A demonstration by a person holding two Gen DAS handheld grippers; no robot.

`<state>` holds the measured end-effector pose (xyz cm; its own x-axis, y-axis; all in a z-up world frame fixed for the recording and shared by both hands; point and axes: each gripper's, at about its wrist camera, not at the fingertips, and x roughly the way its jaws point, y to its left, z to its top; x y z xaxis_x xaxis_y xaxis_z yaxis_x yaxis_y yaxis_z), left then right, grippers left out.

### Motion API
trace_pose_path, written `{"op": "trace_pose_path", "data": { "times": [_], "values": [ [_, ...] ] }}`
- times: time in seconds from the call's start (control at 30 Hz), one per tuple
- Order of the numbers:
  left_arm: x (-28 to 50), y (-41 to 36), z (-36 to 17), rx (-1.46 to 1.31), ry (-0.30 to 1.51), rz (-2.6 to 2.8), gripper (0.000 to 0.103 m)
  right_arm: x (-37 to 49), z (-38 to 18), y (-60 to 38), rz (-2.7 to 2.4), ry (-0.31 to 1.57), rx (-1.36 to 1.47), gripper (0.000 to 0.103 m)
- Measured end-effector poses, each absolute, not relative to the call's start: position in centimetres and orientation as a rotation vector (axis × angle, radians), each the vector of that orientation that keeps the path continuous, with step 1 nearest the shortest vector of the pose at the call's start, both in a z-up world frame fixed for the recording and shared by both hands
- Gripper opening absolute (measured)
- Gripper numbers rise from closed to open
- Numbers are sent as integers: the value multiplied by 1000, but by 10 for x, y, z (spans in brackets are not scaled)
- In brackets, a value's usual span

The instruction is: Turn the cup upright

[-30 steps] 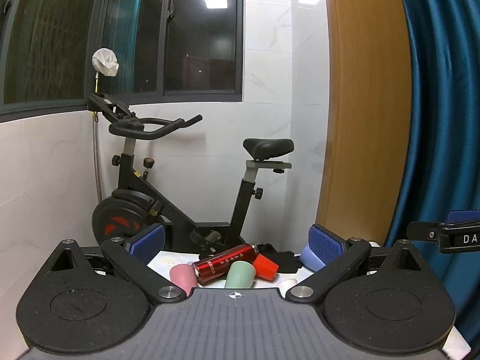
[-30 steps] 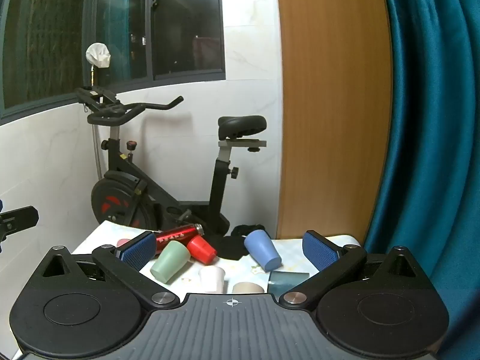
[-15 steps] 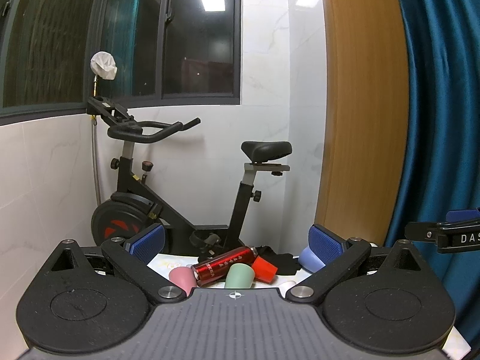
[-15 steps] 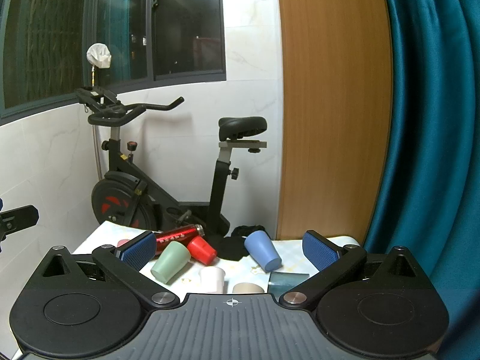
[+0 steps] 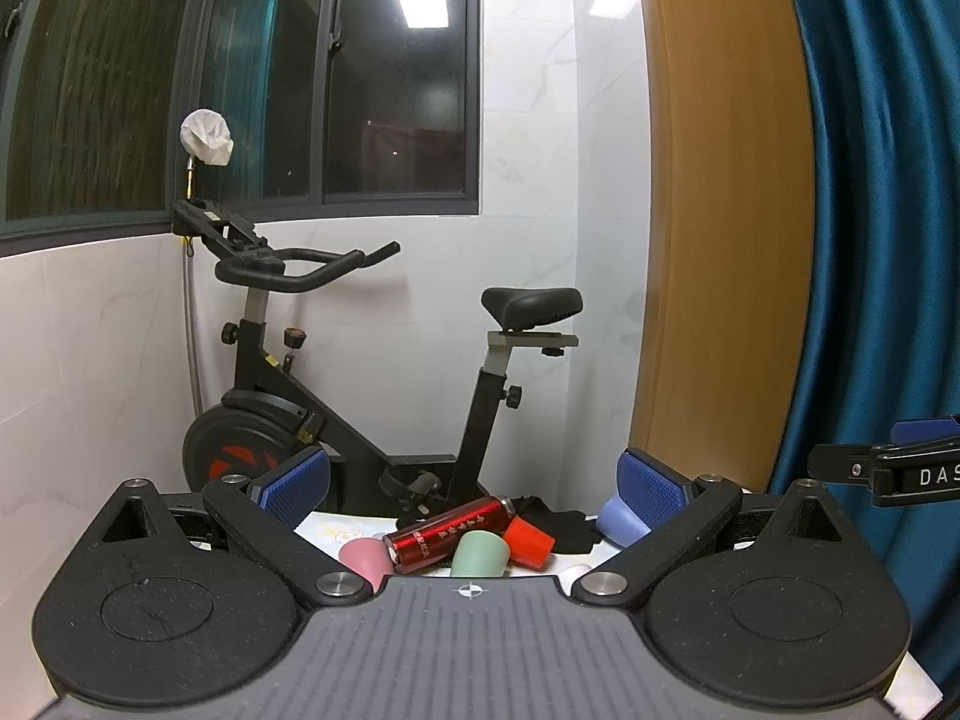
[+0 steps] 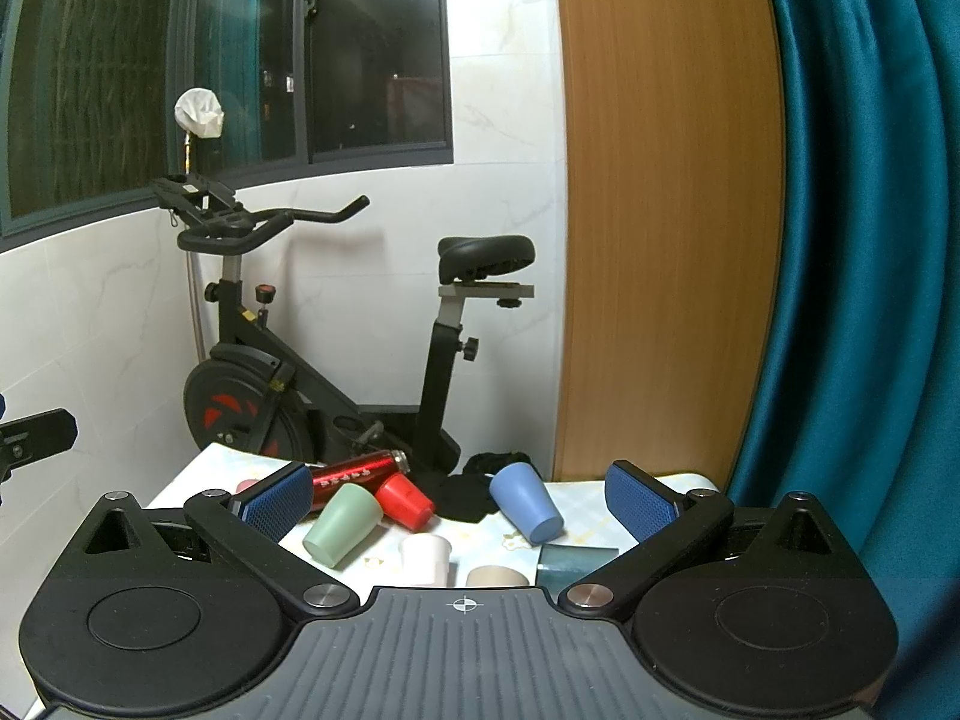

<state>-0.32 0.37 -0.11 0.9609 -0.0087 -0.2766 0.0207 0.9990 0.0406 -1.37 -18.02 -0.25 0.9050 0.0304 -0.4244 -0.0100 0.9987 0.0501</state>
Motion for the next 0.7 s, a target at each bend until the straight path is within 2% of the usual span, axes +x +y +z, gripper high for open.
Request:
{"op": "trace_pose_path", "data": {
  "times": [0.7],
  "values": [
    [-6, 5, 0, 47, 268, -20, 103, -16, 0, -182, 22, 434, 47, 103]
  ]
}}
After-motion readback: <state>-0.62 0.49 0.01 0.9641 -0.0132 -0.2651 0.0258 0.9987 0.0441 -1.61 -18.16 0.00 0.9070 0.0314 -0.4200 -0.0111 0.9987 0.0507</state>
